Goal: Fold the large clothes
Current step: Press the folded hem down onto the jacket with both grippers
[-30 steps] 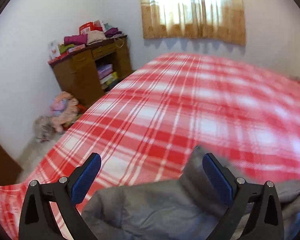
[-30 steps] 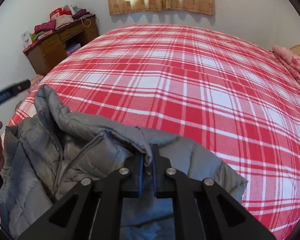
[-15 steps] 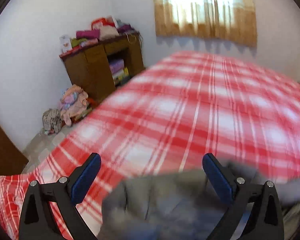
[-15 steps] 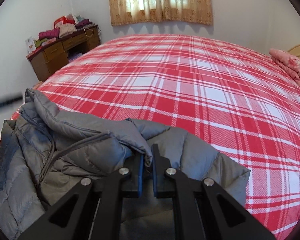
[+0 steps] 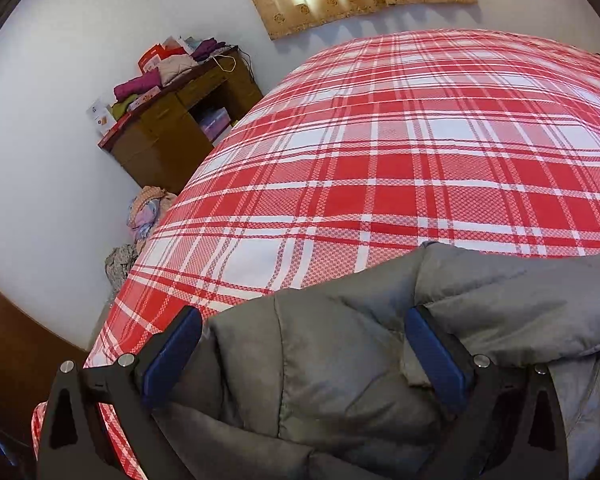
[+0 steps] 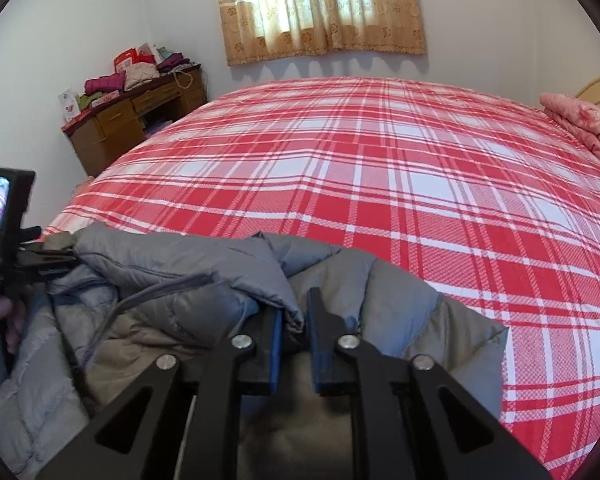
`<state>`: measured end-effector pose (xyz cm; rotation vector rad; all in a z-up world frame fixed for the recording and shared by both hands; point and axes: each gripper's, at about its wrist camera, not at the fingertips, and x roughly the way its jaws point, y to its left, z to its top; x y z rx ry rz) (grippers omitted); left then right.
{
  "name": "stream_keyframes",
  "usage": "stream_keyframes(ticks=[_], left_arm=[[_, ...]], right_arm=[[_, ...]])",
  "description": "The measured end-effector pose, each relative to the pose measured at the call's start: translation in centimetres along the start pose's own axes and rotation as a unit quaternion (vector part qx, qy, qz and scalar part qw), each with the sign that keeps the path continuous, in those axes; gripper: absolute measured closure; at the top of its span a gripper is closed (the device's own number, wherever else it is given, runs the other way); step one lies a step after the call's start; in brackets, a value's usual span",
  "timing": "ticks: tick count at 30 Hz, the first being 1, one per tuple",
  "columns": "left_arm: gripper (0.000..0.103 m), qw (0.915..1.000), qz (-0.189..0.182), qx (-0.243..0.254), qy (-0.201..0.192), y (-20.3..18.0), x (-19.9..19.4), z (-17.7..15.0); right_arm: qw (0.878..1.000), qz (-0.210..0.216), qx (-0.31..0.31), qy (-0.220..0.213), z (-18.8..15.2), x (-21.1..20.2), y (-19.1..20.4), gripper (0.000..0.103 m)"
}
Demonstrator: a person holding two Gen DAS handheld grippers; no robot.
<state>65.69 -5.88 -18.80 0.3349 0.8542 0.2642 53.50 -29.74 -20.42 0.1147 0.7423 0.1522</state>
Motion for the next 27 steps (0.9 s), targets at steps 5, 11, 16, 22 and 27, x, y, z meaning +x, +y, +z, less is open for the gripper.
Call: stream_keyframes(ticks=[5, 11, 16, 22, 27], left_arm=[[0.001, 1.0000, -0.003, 0.008, -0.001, -0.1, 0.1, -0.2], [0.001, 0.9999, 0.003, 0.008, -0.012, -0.4, -0.2, -1.1], [0.001, 0.9968, -0.026, -0.049, -0.057, 1.4, -4.0, 0.7], [0.001, 0.9840, -0.126, -0.067, -0.106, 0.0, -7.9, 3.2], [0.001, 0.9924, -0.111, -0.020, -0.049, -4.4, -4.4, 0.1]], right_arm=[[0.999, -0.021, 0.031, -0.028, 2.1, -4.5, -1.5, 0.045], [0.998, -0.027, 0.030, -0.042, 7.2, -4.1, 1.2, 0.043], [0.998, -0.038, -0.023, 0.034, 5.6, 1.9, 5.2, 0.070], [0.998, -0.041, -0.040, 0.041, 2.4, 2.5, 5.0, 0.070], [0.998, -0.040, -0.036, 0.029, 1.4, 2.4, 4.1, 0.071]])
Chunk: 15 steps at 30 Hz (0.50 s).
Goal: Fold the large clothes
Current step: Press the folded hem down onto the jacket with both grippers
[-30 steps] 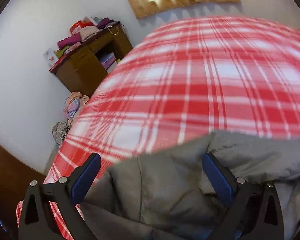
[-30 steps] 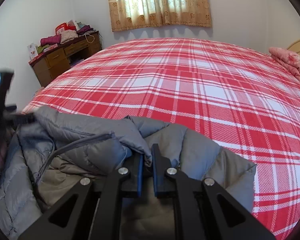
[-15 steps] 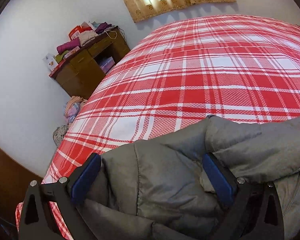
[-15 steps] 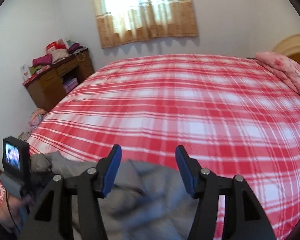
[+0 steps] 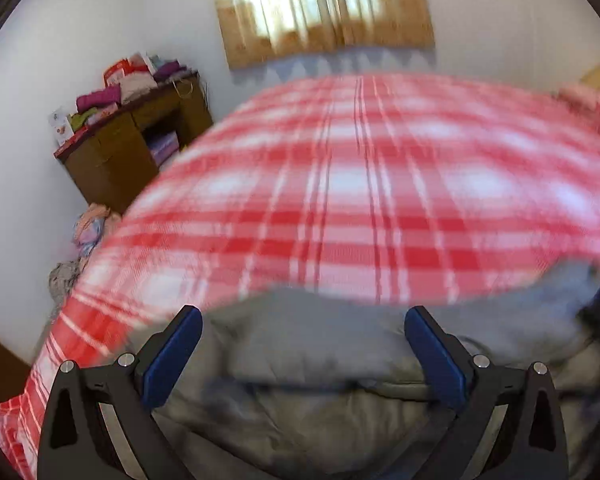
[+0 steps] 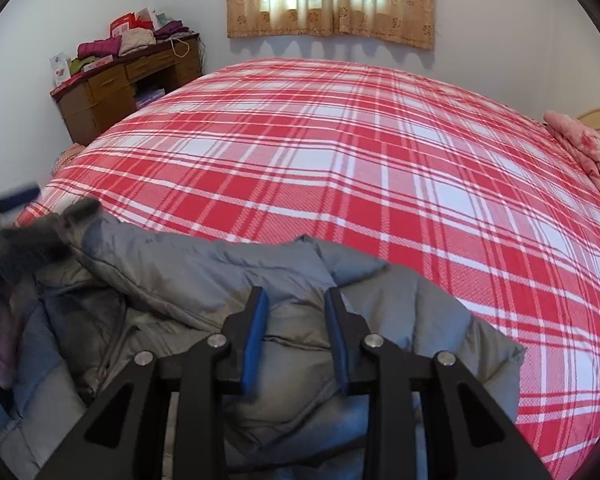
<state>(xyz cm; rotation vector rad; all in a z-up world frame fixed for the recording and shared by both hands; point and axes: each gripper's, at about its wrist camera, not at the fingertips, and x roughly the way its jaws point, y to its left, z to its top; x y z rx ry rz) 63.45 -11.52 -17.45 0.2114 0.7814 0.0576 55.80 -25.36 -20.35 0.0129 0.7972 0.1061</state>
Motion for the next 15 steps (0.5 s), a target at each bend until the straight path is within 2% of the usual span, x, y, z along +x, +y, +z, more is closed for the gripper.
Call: stream_keyframes(ticks=[3, 15], left_arm=[[0.001, 0.9994, -0.005, -0.032, 0.014, 0.5, 1.1, -1.3], [0.001, 0.9994, 0.001, -0.014, 0.031, -0.1, 2.4, -1.7]], right_arm=[[1.000, 0.003, -0.005, -0.007, -0.7, 0.1, 0.3, 0.071], [1.000, 0.009, 0.005, 0.005, -1.4, 1.2, 0.0, 0.071]])
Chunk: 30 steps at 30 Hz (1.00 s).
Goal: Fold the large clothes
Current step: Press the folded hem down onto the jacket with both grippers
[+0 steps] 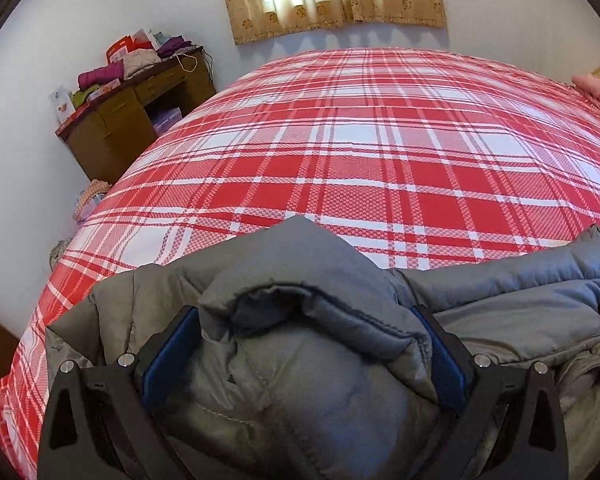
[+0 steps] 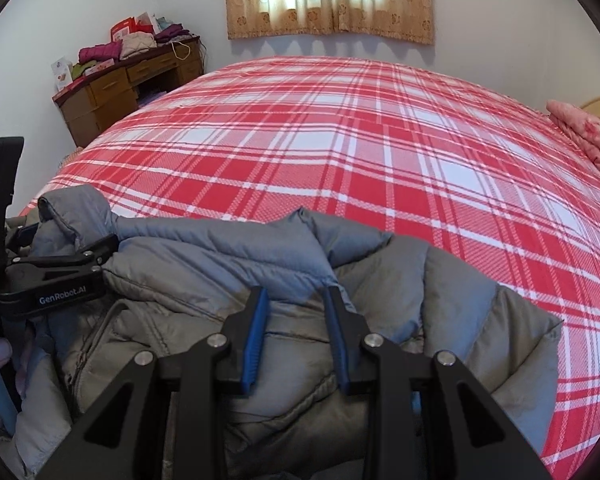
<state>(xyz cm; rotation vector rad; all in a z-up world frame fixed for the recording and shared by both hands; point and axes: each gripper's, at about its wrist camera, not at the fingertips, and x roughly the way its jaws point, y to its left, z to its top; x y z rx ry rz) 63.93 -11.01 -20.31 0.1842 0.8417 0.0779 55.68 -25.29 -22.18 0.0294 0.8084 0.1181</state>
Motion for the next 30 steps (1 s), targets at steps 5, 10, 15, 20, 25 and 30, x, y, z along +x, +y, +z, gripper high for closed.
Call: stream_keyframes(ticks=[5, 10, 15, 20, 25, 30], left_arm=[[0.001, 1.0000, -0.005, -0.004, 0.005, 0.12, 0.21, 0.04], [0.001, 1.0000, 0.001, 0.001, 0.004, -0.06, 0.18, -0.09], [0.001, 1.0000, 0.003, 0.003, 0.004, -0.13, 0.26, -0.02], [0.001, 1.0000, 0.004, 0.003, 0.004, -0.18, 0.23, -0.07], [0.001, 1.0000, 0.006, 0.005, 0.003, -0.25, 0.23, -0.08], [0.001, 0.9998, 0.015, 0.012, 0.001, -0.54, 0.22, -0.15]], right_arm=[[1.000, -0.006, -0.005, 0.005, -0.03, 0.26, 0.21, 0.071], [1.000, -0.016, -0.011, 0.008, -0.06, 0.44, 0.50, 0.071], [1.000, -0.018, -0.013, 0.010, -0.03, 0.53, 0.55, 0.071], [0.999, -0.023, -0.018, 0.012, -0.03, 0.63, 0.73, 0.071], [0.999, -0.023, -0.018, 0.013, -0.01, 0.68, 0.78, 0.071], [0.999, -0.027, -0.022, 0.014, 0.00, 0.76, 0.89, 0.071]])
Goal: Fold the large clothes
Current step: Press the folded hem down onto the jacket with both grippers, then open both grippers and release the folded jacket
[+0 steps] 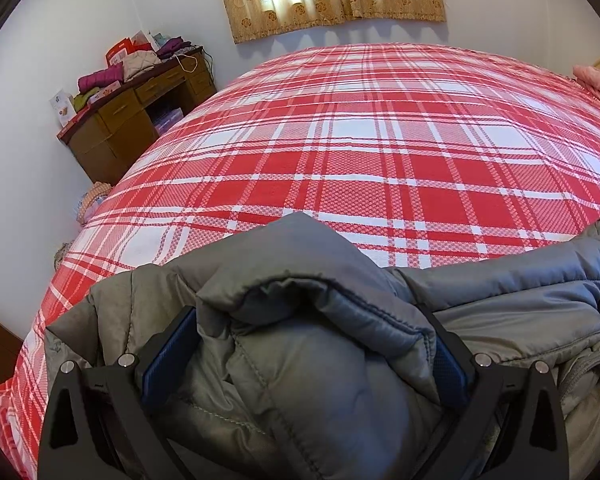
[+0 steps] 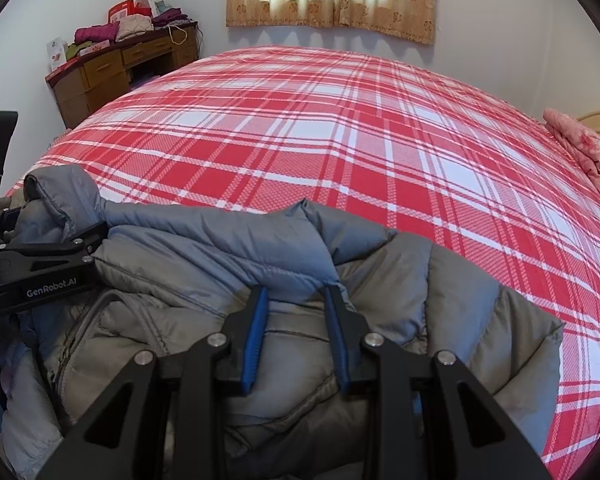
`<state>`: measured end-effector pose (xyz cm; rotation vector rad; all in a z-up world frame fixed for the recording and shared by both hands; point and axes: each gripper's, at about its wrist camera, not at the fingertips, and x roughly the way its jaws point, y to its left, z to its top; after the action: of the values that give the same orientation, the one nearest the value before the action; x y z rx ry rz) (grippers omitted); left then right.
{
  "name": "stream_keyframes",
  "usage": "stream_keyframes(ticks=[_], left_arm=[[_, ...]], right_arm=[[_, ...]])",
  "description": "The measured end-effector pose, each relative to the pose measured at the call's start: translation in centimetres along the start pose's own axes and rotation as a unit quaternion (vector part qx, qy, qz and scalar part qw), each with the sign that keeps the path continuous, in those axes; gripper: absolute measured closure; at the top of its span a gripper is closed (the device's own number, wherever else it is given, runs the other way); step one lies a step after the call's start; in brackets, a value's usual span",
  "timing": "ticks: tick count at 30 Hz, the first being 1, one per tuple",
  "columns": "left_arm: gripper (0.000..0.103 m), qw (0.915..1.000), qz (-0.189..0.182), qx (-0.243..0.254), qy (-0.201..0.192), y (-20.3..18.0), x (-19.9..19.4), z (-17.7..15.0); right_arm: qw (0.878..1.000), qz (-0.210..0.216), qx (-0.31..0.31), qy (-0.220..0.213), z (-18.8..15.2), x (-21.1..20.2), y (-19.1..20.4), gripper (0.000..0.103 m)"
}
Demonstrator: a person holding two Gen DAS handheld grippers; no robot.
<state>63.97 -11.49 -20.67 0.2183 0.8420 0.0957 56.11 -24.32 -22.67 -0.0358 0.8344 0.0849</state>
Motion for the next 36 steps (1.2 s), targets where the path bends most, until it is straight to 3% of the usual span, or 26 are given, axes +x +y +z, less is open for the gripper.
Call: stream_keyframes(ticks=[23, 28, 30, 32, 36], left_arm=[[0.001, 0.9999, 0.009, 0.006, -0.003, -0.3, -0.1, 0.0], [0.001, 0.9993, 0.026, 0.027, -0.004, -0.9, -0.3, 0.5], [0.001, 0.9984, 0.032, 0.046, -0.002, -0.8, -1.4, 1.1], [0.001, 0.9989, 0.020, 0.032, -0.027, 0.6, -4.1, 1.6], [0.001, 0.9973, -0.022, 0.005, -0.069, 4.8, -11.3, -0.2]], right_arm=[[1.000, -0.011, -0.011, 0.004, 0.1, 0.2, 0.2, 0.071], [1.000, -0.019, -0.021, 0.009, 0.3, 0.3, 0.5, 0.070], [0.999, -0.018, -0.035, 0.013, 0.6, -0.2, 0.3, 0.065], [0.999, -0.033, -0.028, 0.013, 0.3, -2.2, -0.9, 0.026], [1.000, -0.012, -0.004, -0.005, -1.8, -7.3, -3.3, 0.026]])
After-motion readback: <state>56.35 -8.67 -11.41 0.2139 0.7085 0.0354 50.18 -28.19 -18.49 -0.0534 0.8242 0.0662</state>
